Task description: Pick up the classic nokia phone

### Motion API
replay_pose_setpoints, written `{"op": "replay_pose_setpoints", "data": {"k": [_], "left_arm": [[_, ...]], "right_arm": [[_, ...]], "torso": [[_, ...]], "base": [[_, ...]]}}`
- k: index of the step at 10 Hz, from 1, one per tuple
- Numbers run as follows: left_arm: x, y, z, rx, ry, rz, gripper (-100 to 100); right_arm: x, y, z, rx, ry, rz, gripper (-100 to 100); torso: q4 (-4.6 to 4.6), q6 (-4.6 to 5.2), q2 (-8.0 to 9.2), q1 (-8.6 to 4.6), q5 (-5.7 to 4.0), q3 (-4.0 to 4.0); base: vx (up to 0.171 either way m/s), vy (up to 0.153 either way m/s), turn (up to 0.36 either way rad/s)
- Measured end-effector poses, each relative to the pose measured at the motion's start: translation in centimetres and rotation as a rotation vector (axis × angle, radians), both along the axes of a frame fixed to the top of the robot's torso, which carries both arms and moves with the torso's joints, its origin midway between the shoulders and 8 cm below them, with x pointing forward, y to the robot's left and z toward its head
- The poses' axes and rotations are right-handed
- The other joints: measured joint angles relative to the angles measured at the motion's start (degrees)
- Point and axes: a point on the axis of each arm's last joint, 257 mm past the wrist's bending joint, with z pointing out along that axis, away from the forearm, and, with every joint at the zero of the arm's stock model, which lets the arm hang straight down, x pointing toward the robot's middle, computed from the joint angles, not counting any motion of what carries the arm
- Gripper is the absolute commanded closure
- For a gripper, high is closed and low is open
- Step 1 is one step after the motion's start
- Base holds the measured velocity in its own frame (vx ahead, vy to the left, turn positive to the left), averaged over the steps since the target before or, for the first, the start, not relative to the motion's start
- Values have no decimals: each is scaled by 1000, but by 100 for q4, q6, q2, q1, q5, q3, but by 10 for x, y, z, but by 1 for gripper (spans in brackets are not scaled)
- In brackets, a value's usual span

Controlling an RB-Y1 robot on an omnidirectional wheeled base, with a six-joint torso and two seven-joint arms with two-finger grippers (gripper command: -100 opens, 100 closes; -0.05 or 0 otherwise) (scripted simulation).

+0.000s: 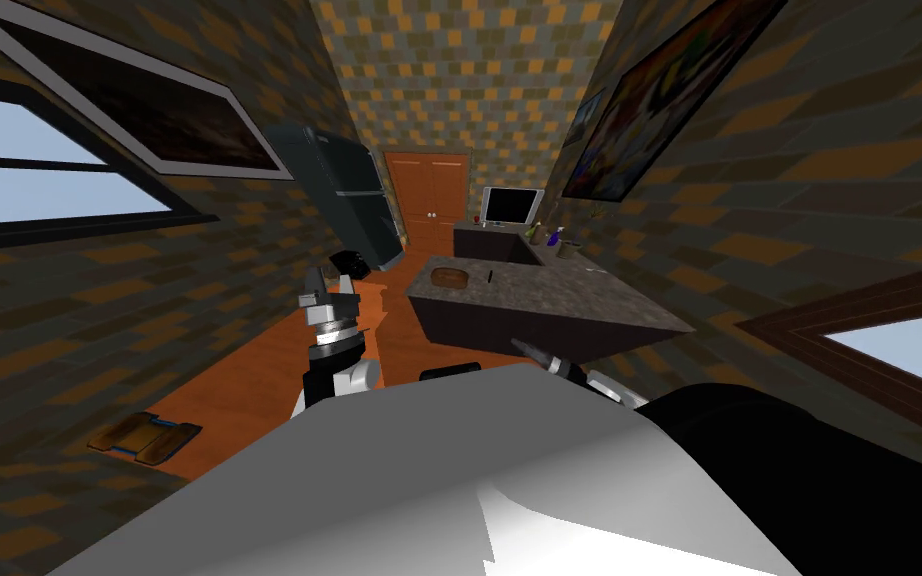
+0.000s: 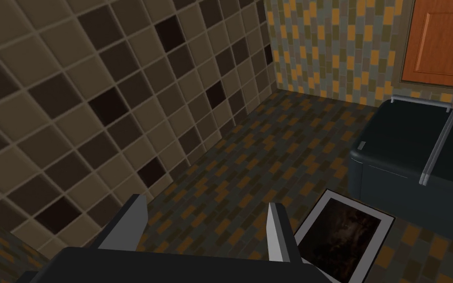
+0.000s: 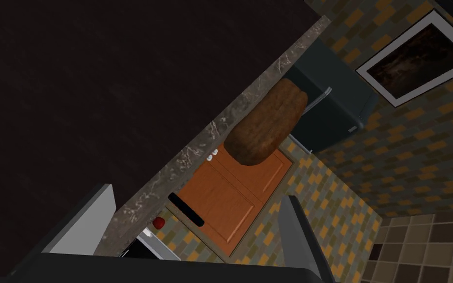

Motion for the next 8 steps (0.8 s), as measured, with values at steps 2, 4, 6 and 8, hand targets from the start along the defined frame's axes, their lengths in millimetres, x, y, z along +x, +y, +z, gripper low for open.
{"op": "replay_pose_setpoints", "data": {"k": [2,4,6,8], "left_arm": [[0,0,0,0,0,0,0],[0,0,0,0,0,0,0],[0,0,0,0,0,0,0],[0,0,0,0,0,0,0]], "right_arm": [[-18,-19,-14,-52,61,32,-100],[-36,-35,-27,-105,123,62,-100],[-52,-59,-37,-161,181,89,-100],[-68,-83,-44,-217,239,118,-100]], "torso": [[0,0,-2,4,0,-1],[-1,2,-5,4,0,-3],[-2,2,-8,3,0,-5],[-2,1,-10,3,1,-6]], "base": [[-12,36,193],[-4,33,187],[2,32,208],[8,31,215]]}}
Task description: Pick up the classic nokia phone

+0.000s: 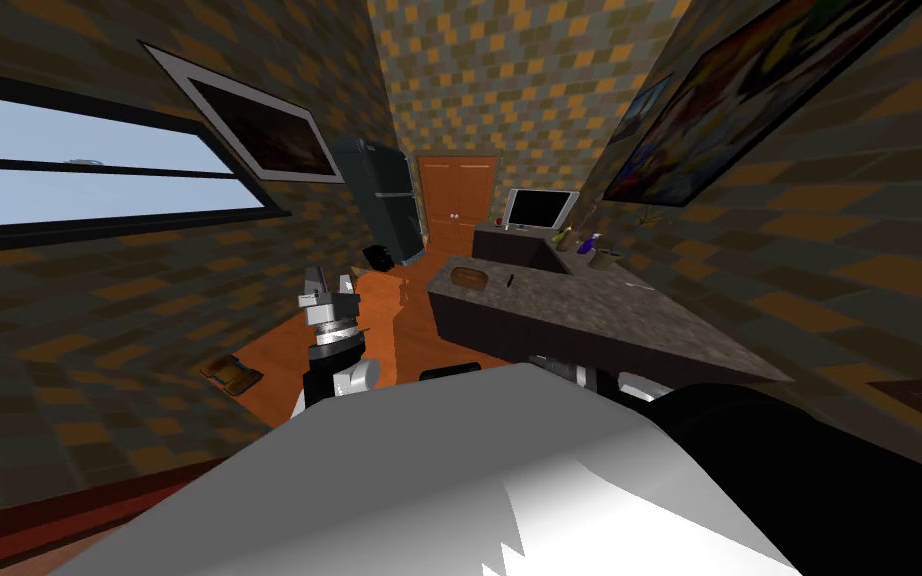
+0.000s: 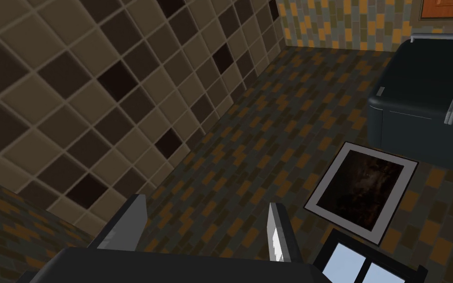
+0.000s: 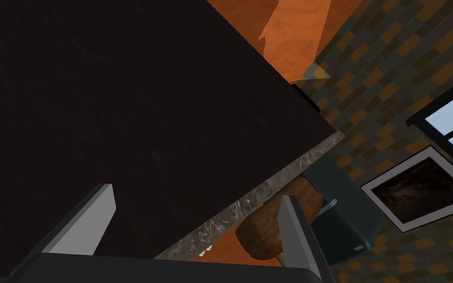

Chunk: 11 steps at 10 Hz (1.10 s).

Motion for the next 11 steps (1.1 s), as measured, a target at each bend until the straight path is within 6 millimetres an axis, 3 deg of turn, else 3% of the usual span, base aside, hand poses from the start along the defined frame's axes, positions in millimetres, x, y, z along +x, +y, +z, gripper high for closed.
{"op": "replay_pose_setpoints", "data": {"k": [4,11], "left_arm": [[0,0,0,0,0,0,0],[0,0,0,0,0,0,0]], "right_arm": [[-31,-45,-5,-113,104,63,-100],[-68,-129,15,-313,253,167,-100]], "torso": [[-1,1,-6,2,0,-3],[-3,5,-14,-3,-2,-8]], "base": [[20,32,199],[38,18,223]]}}
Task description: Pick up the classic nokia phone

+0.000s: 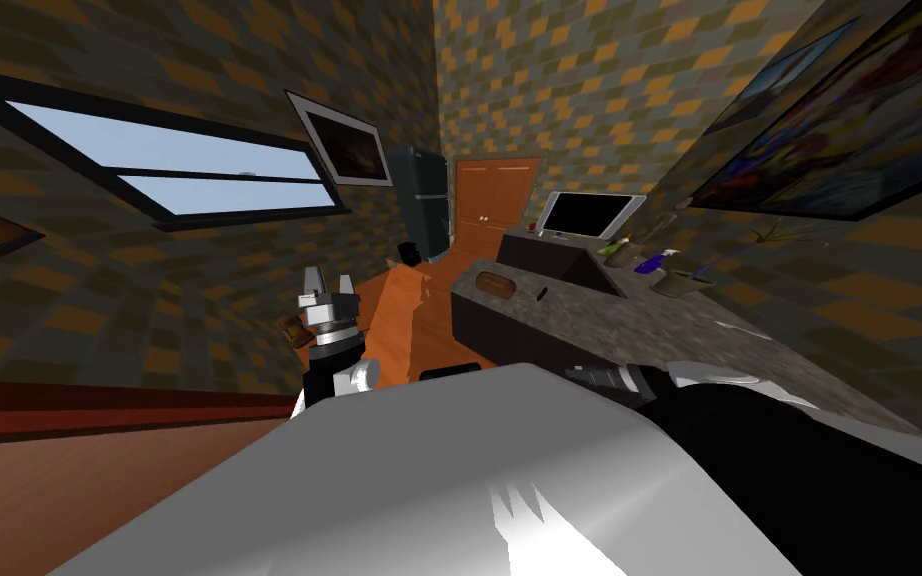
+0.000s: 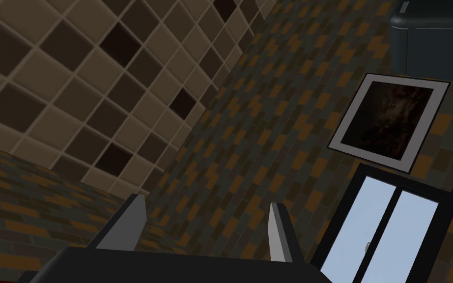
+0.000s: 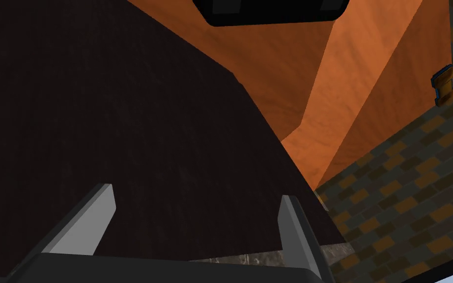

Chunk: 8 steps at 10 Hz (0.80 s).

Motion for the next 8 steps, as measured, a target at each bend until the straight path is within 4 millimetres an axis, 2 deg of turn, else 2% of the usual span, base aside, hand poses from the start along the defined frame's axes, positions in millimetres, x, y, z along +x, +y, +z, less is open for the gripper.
{"op": "replay_pose_setpoints", "data": {"k": [2,4,6,7,8], "left_arm": [[0,0,0,0,0,0,0],[0,0,0,0,0,0,0],[0,0,0,0,0,0,0],[0,0,0,0,0,0,0],[0,0,0,0,0,0,0]], "right_arm": [[-7,-20,6,-53,37,29,-100],[-22,-48,18,-124,85,64,-100],[-21,-72,30,-182,117,96,-100],[-22,-77,37,-197,128,108,-100],[-24,-87,45,-226,145,124,-100]], "torso": [[0,5,1,-4,-1,1],[-4,-5,-19,-7,-1,-11],[-4,-2,-17,-11,-2,-10],[-2,6,-7,-8,-2,-4],[-2,0,-11,-7,-1,-6]], "base": [[55,-1,143],[89,-9,296],[65,-22,199],[71,-17,209],[111,-55,440]]}}
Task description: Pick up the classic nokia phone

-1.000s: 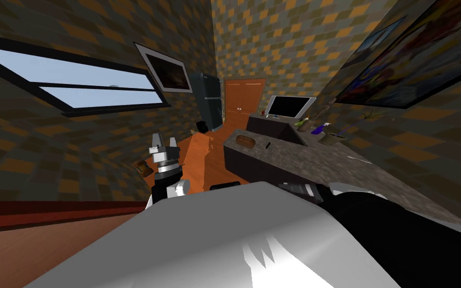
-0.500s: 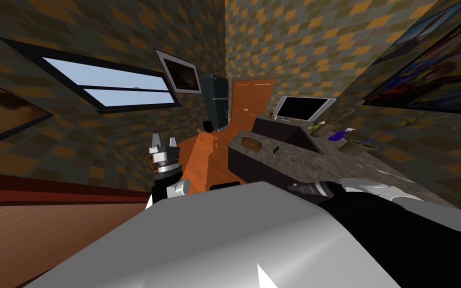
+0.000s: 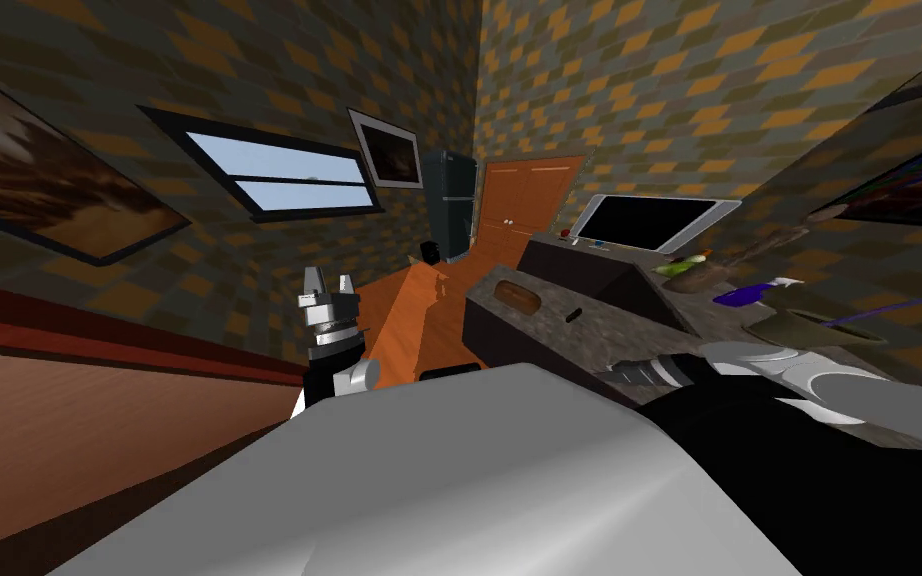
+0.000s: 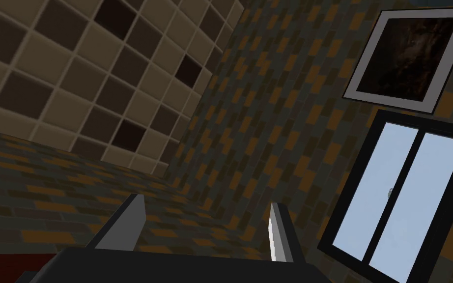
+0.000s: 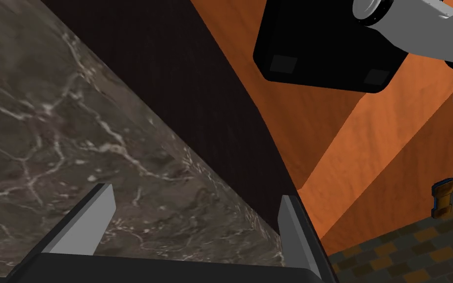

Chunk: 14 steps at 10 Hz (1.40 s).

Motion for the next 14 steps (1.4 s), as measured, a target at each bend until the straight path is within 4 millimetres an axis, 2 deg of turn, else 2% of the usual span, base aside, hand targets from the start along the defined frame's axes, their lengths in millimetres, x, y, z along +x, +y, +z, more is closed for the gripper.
{"op": "replay_pose_setpoints", "data": {"k": [3,6,7,8,14], "left_arm": [[0,0,0,0,0,0,0],[0,0,0,0,0,0,0],[0,0,0,0,0,0,0],[0,0,0,0,0,0,0],[0,0,0,0,0,0,0]], "right_arm": [[-9,-38,28,-98,59,60,-100],[-9,-59,47,-170,104,109,-100],[-8,-60,48,-173,104,111,0],[-8,-60,48,-173,104,111,-100],[-20,-77,38,-176,102,16,-100]], "torso": [[-9,0,-38,-20,-6,-22],[-7,1,-30,-36,-9,-18],[-3,11,-8,-16,-9,-6],[3,12,13,5,-3,7],[18,13,70,20,1,41]], "base": [[153,-88,297],[100,-106,196],[12,-13,-6],[-33,-2,138],[-110,14,200]]}}
